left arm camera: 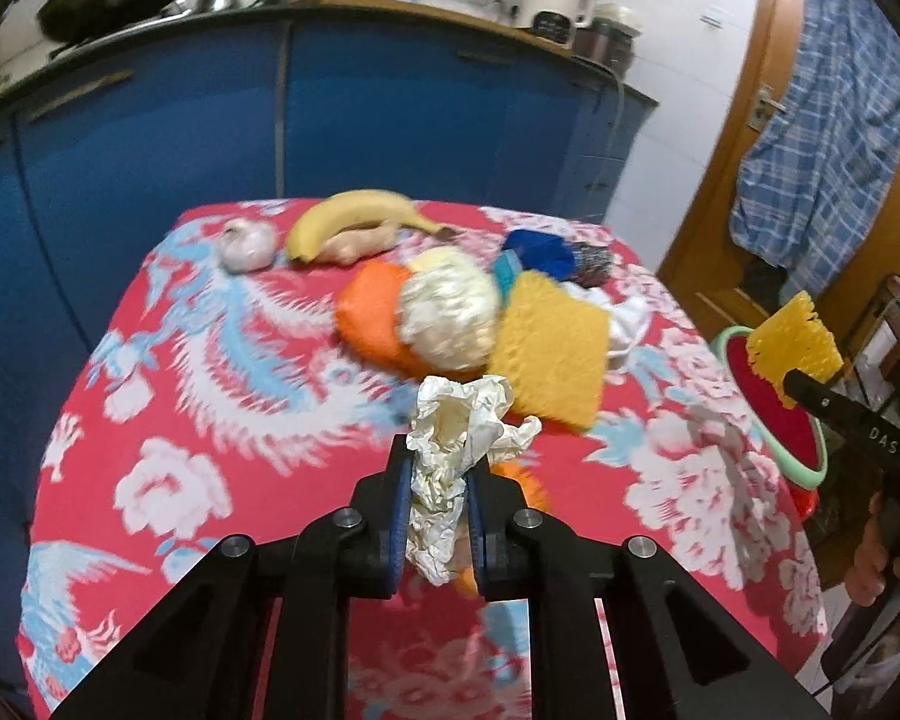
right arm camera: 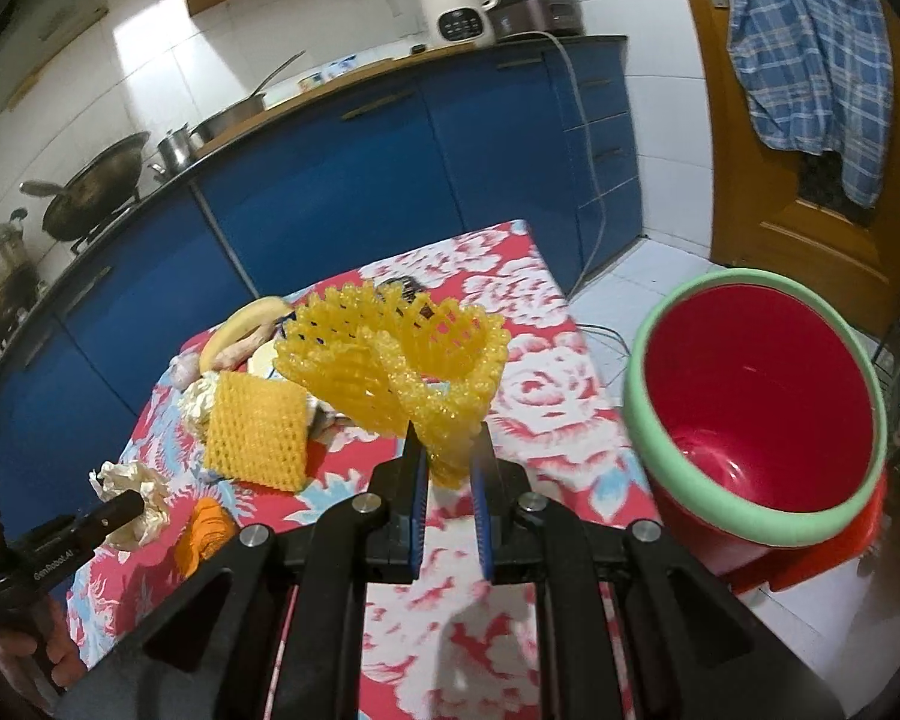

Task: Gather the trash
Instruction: 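Carry both items to the red bucket while the right tool opens, dropping the foam net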

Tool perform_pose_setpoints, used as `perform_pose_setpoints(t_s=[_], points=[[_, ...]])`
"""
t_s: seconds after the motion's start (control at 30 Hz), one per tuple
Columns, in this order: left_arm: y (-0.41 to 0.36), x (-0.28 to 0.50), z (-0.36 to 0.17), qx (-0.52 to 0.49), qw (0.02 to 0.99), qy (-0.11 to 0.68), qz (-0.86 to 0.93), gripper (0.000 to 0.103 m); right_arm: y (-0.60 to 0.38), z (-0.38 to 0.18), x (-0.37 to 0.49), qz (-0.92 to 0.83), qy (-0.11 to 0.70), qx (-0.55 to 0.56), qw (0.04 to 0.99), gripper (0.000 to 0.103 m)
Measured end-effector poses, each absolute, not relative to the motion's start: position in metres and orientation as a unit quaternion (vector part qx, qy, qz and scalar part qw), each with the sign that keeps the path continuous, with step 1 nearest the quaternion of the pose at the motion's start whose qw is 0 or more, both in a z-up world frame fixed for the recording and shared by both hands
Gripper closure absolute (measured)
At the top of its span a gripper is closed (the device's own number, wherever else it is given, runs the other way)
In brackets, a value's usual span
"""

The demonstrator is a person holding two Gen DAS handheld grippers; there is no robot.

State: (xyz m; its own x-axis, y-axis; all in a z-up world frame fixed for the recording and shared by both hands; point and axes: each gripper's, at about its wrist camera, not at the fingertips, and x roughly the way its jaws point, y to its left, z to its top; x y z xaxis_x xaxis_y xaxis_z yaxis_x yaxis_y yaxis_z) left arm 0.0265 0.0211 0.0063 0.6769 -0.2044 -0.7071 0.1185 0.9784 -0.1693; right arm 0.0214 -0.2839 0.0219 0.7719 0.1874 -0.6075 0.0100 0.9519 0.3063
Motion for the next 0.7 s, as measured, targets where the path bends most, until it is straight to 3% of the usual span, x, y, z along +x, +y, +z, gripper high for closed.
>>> perform_pose_setpoints(t_s=[0.7], points=[[-0.107, 0.058, 0.036, -0.002, 0.904, 0.369, -0.215, 0.087, -0.385, 0.0, -0.002, -0.08, 0.338, 0.204, 0.915, 0.087]])
